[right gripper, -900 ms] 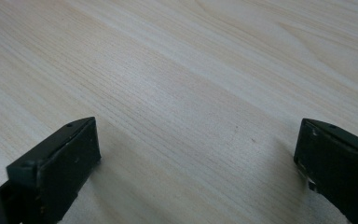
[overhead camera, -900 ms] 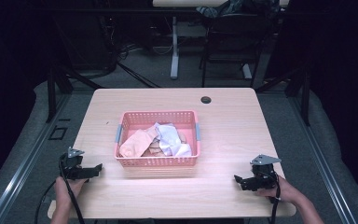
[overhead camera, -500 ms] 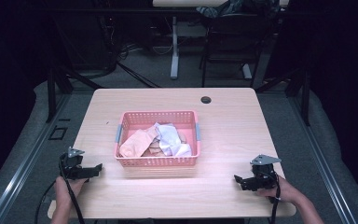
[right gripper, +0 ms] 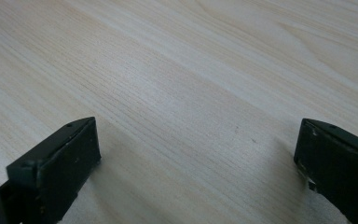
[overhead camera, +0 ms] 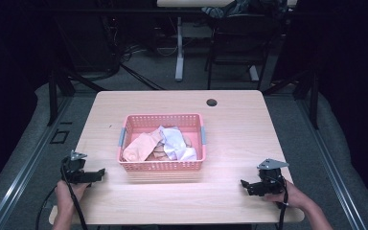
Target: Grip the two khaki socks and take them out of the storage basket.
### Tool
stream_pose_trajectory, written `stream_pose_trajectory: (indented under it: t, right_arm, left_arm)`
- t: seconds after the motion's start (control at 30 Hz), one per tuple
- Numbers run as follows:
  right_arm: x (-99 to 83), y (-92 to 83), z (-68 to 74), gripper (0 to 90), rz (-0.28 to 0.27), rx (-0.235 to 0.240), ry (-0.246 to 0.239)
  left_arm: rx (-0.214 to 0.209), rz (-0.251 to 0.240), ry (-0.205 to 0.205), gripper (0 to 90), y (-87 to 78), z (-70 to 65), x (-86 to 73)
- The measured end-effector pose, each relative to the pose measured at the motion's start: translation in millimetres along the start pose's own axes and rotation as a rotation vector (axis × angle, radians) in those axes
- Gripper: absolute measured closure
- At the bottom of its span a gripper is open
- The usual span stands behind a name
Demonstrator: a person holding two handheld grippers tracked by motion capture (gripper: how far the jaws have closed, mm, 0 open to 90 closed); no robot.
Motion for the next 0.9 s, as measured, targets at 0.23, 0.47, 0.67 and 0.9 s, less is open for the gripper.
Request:
stream_pose_trajectory:
  t: [0.23,0.47,0.67,0.9]
  right_arm:
    - [0.0,0.3,0.2,0.0,-0.003,0.0,0.004]
    - [0.1,0.5,0.2,0.0,-0.004,-0.001,0.005]
    - [0.0,0.4,0.3,0.0,-0.005,-0.001,0.004]
    - [0.1,0.4,0.3,0.0,-0.004,-0.002,0.005]
  left_arm:
    - [0.002,0.014,0.005,0.0,0.4,0.2,1.6]
    - [-0.001,0.037,0.009,0.1,-0.2,-0.1,2.6]
    - [-0.04,0.04,-0.021,0.2,-4.6,-0.3,7.3]
    - [-0.053,0.029,-0.019,0.2,-13.6,-1.0,13.1]
Point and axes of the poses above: each handheld gripper's, and its own axes: y roughly forward along the jaws, x roughly out of its top, z roughly to its left, the point moved 4 cm from there along y, roughly forward along the jaws, and after that the axes turned 3 degrees about x, right-handed, at the moved point
